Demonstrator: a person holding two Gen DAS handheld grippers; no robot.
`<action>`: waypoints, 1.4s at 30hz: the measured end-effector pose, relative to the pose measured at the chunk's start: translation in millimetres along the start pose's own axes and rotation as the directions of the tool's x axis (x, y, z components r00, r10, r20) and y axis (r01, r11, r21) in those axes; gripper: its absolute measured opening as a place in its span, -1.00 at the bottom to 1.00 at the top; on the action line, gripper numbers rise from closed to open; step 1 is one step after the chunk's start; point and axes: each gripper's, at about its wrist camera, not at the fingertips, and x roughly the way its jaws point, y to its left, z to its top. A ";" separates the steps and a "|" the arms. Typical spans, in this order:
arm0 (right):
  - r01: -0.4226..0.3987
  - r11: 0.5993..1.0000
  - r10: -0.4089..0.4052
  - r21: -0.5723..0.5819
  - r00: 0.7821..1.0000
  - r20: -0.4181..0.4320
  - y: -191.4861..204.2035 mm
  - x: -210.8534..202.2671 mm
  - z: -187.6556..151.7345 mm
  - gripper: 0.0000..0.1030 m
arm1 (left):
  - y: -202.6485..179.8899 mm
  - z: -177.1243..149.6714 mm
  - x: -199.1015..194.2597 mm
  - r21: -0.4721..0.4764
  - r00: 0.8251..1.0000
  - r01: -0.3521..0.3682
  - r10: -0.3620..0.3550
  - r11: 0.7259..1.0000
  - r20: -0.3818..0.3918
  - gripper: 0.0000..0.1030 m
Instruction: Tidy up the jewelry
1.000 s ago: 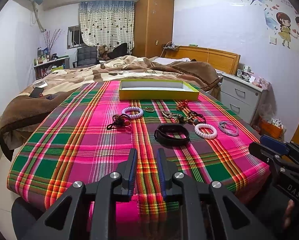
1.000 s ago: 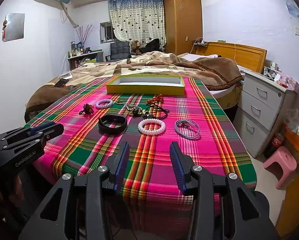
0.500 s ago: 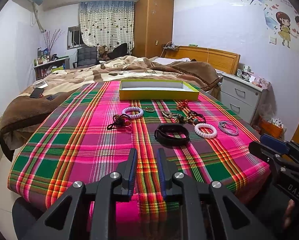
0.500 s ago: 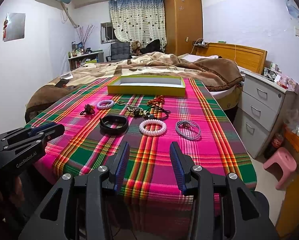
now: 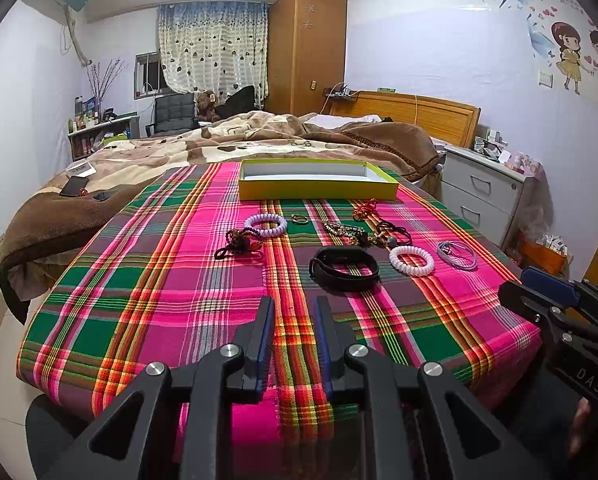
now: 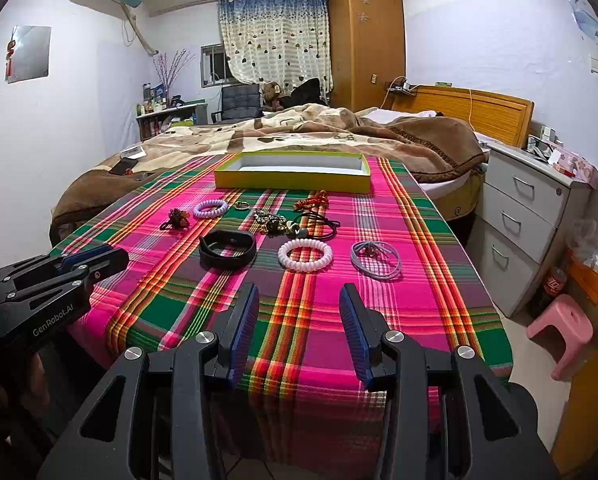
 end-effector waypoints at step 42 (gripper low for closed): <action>0.003 1.000 -0.003 -0.001 1.000 -0.024 -6.8 13.2 2.0 -0.17 | -0.1 9.0 22.3 -0.002 0.997 0.043 -0.043 0.999 -0.063 -0.44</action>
